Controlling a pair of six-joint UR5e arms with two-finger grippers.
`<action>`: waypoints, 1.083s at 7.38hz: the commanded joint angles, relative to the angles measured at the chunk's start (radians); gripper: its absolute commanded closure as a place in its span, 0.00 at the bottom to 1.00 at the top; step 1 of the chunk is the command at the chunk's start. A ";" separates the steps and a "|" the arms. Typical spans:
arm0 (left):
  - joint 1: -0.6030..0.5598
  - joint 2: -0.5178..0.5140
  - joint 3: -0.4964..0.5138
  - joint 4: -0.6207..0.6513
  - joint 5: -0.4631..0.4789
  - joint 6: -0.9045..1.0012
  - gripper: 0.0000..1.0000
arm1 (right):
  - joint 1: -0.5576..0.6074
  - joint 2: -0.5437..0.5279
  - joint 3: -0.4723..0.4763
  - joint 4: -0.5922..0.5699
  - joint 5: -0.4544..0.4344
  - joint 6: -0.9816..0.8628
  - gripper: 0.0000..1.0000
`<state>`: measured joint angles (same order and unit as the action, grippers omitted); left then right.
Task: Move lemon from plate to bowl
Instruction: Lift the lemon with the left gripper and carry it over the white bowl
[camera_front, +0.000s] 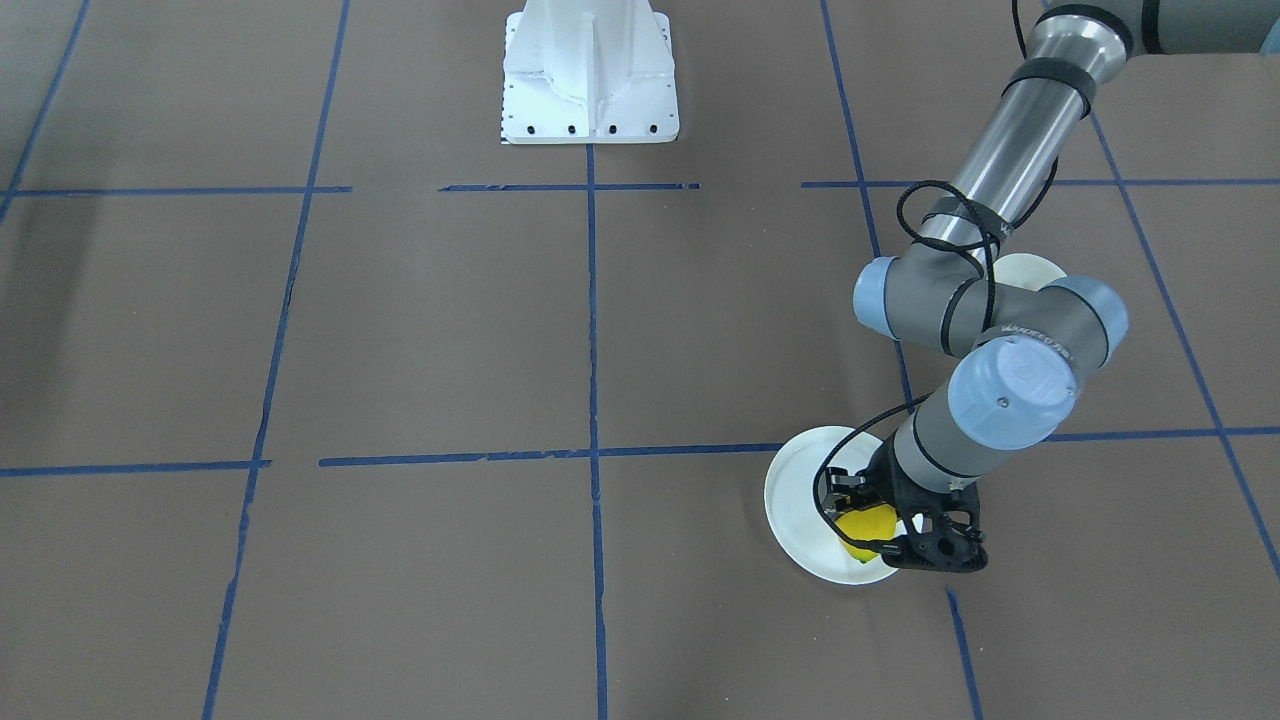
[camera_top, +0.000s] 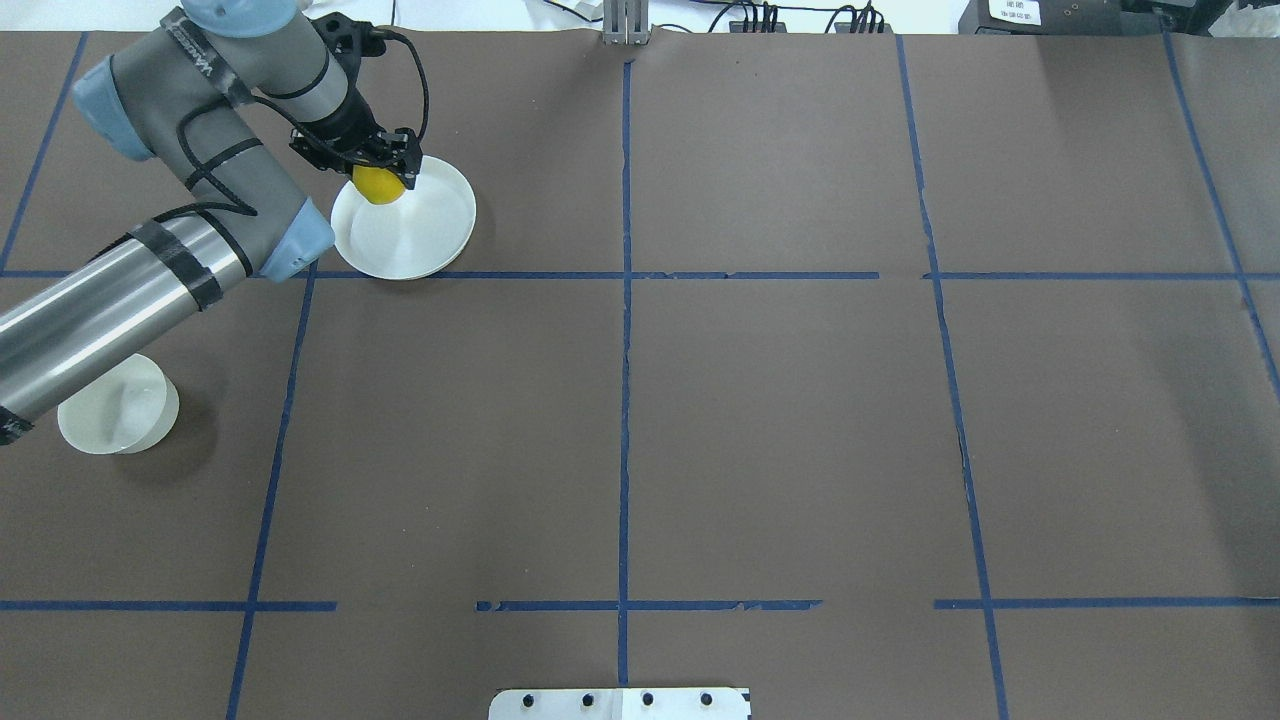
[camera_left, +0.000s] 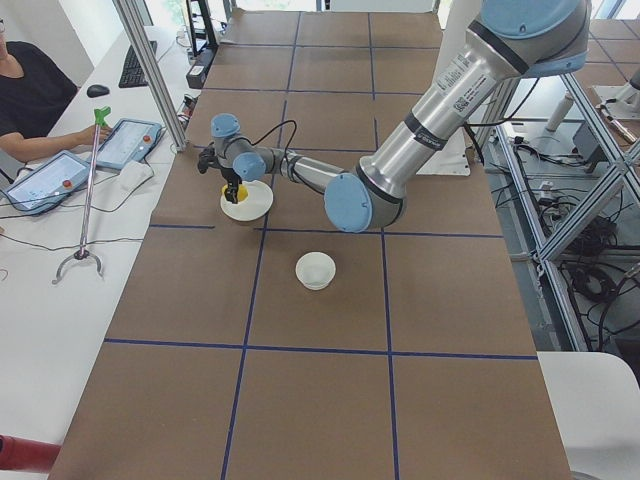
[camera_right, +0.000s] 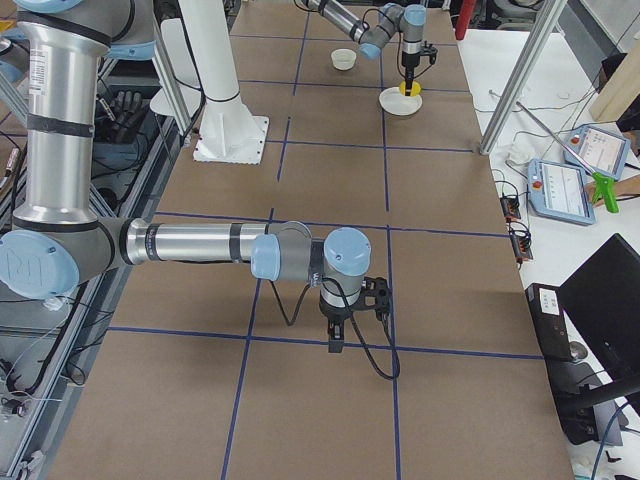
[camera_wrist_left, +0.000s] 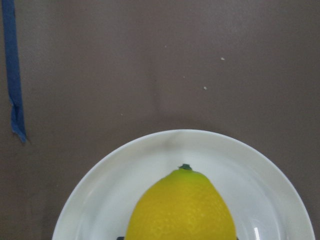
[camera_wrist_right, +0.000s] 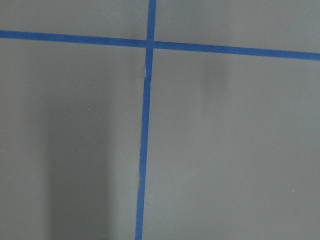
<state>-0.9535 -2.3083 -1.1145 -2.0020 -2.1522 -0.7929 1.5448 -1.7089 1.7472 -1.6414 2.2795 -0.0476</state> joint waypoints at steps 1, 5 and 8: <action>-0.022 0.154 -0.323 0.174 -0.001 0.003 1.00 | 0.000 0.000 0.000 0.000 0.000 0.000 0.00; -0.027 0.488 -0.592 0.141 0.015 -0.003 1.00 | 0.000 0.000 0.000 0.000 0.000 0.000 0.00; -0.025 0.757 -0.656 -0.065 0.032 -0.061 1.00 | 0.000 0.000 0.000 0.000 0.000 0.000 0.00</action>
<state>-0.9805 -1.6594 -1.7483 -1.9951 -2.1235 -0.8398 1.5447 -1.7089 1.7472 -1.6413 2.2795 -0.0476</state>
